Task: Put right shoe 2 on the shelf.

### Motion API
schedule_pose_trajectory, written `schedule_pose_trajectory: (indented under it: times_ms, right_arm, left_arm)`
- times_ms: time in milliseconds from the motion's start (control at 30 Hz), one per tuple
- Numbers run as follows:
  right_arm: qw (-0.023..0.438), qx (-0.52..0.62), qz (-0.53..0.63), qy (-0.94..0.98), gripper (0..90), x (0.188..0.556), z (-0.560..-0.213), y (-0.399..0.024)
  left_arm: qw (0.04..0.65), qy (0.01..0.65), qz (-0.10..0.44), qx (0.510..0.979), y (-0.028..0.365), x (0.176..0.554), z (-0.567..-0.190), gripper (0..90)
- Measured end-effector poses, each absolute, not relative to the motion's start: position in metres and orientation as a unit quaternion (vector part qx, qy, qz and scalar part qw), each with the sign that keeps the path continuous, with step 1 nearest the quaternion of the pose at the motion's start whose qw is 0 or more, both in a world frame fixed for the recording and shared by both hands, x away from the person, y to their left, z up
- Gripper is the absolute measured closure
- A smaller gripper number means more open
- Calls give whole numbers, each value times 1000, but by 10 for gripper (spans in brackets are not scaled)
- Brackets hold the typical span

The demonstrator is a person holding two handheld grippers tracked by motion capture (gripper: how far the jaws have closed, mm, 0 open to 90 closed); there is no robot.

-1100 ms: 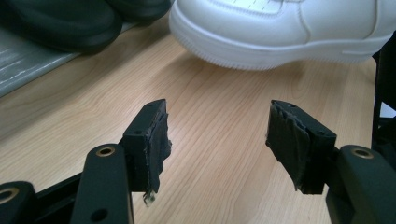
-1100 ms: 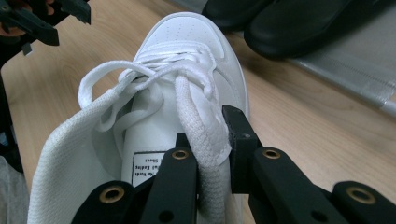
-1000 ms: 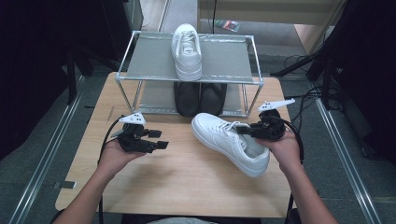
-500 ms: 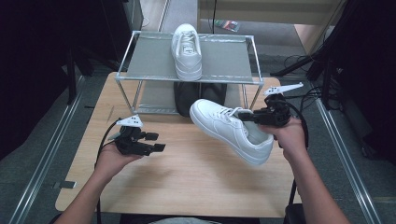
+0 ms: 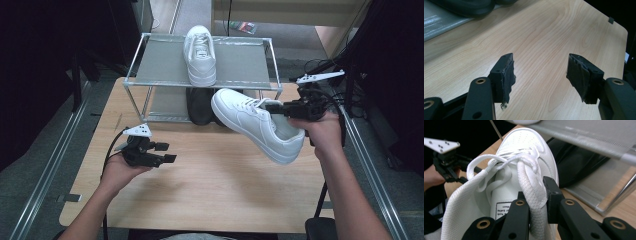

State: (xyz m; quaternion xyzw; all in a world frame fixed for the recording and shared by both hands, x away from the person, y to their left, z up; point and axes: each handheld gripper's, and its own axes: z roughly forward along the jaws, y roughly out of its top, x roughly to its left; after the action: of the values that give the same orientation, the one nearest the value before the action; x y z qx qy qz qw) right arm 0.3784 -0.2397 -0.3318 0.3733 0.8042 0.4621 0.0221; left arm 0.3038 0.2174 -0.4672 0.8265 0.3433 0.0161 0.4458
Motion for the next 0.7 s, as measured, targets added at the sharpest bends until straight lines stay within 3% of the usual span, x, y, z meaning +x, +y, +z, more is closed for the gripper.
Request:
schedule_pose_trajectory:
  times_ms: [700]
  right_arm:
    - [79, 448, 452, 767, 841, 422, -280, -242]
  left_arm:
    - [448, 345, 23, 825, 217, 303, -467, 395]
